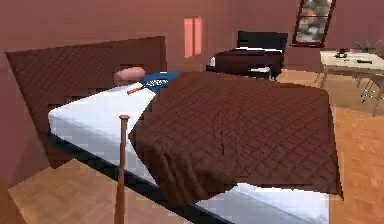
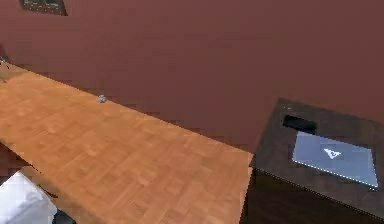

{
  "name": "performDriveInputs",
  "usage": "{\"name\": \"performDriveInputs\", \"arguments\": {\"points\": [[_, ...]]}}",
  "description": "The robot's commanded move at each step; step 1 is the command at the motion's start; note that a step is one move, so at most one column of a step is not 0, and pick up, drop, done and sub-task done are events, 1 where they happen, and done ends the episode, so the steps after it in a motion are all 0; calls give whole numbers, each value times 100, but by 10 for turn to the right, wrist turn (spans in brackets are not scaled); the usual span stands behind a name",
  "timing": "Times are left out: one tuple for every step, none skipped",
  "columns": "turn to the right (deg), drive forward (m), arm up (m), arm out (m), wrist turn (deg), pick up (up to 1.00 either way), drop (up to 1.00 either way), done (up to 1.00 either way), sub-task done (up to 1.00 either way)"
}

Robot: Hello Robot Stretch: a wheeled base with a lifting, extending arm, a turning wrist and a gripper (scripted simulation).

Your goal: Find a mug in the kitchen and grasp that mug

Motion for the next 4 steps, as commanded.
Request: {"name": "performDriveInputs", "arguments": {"points": [[-450,0,0,0,0,0,0,0,0],[-330,0,0,0,0,0,0,0,0],[0,90,0,0,0,0,0,0,0],[-210,0,0,0,0,0,0,0,0]]}}
